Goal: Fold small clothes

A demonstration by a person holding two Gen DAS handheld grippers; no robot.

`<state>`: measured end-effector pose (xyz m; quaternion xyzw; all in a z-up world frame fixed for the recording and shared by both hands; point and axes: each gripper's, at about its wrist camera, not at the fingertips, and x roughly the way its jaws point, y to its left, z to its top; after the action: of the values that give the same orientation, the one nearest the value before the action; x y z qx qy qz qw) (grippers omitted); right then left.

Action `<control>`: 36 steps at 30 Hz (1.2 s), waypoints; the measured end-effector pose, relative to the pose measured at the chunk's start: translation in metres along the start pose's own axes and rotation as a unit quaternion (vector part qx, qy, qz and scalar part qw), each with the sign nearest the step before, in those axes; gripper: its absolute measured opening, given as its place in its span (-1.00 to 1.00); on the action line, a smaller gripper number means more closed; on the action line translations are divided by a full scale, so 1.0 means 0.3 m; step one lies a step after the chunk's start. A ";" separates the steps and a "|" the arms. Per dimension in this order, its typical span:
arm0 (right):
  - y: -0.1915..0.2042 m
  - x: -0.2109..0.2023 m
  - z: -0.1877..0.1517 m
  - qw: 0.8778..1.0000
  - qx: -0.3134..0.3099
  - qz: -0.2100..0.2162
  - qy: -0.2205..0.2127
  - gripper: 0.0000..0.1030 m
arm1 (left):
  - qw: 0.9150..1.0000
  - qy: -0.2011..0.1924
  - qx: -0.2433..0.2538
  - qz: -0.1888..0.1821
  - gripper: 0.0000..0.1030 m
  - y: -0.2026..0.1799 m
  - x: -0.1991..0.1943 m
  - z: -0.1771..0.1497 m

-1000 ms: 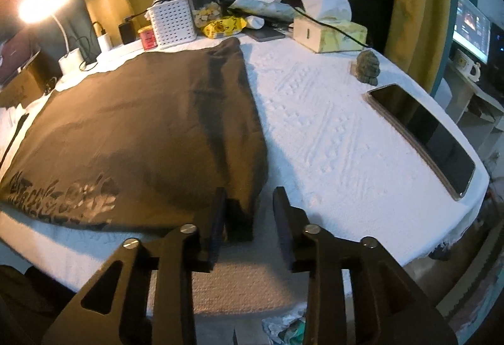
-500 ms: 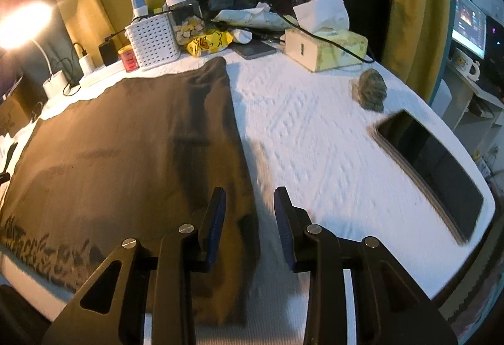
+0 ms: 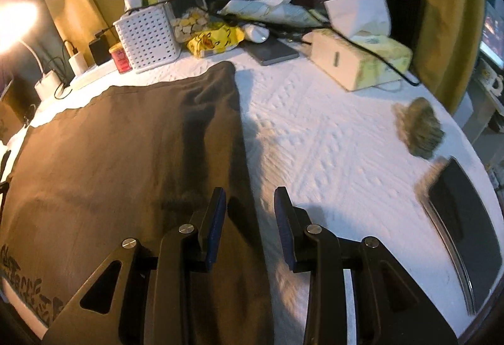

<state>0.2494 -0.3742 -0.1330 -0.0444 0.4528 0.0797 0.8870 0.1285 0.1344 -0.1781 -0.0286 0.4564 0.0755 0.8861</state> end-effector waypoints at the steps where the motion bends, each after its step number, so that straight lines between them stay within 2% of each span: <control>1: 0.011 0.012 0.001 1.000 -0.010 0.003 0.006 -0.35 | 1.000 0.000 -0.002 0.003 -0.94 0.007 -0.002 0.001; 3: 0.031 0.022 0.000 1.000 -0.027 -0.012 0.003 -0.35 | 1.000 0.005 0.001 0.006 -0.94 0.007 0.000 0.002; 4: 0.038 0.024 0.000 0.999 -0.034 -0.015 0.001 -0.48 | 1.000 0.006 0.007 0.009 -0.94 0.002 0.004 0.001; 5: 0.040 0.025 0.000 0.999 -0.037 -0.017 -0.001 -0.92 | 1.000 0.007 0.008 0.009 -0.94 -0.002 0.006 0.000; 11: 0.015 0.022 -0.004 0.999 -0.020 -0.023 -0.016 -0.93 | 1.000 0.011 -0.005 -0.003 -0.91 -0.001 0.009 0.016; 15: 0.012 0.019 -0.007 0.999 -0.017 -0.028 -0.017 -0.93 | 1.000 0.009 0.000 0.025 -0.89 -0.006 0.002 0.024; 19: 0.013 0.017 -0.010 0.999 -0.016 -0.032 -0.018 -0.93 | 0.999 -0.011 -0.013 0.027 -0.89 0.009 -0.033 0.038; 26: 0.005 0.016 -0.011 0.999 -0.009 -0.030 -0.020 -0.93 | 0.999 -0.026 0.008 0.029 -0.88 -0.035 -0.063 0.050; 32: 0.006 0.011 -0.013 0.999 -0.008 -0.030 -0.021 -0.93 | 0.999 -0.019 0.027 0.019 -0.85 -0.103 -0.053 0.044; 34: 0.007 0.010 -0.014 0.999 -0.008 -0.030 -0.021 -0.93 | 0.999 -0.018 0.032 0.012 -0.47 -0.127 -0.052 0.040; 35: 0.006 0.010 -0.014 0.999 -0.008 -0.031 -0.021 -0.93 | 0.999 -0.019 0.033 0.006 0.05 -0.139 -0.054 0.039; 36: 0.007 0.009 -0.016 0.999 -0.008 -0.032 -0.021 -0.93 | 0.999 -0.022 0.032 0.000 0.41 -0.148 -0.059 0.039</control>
<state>0.2467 -0.3726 -0.1380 -0.0648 0.4316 0.0556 0.8980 0.1349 0.0901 -0.1576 0.0015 0.4393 0.0612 0.8963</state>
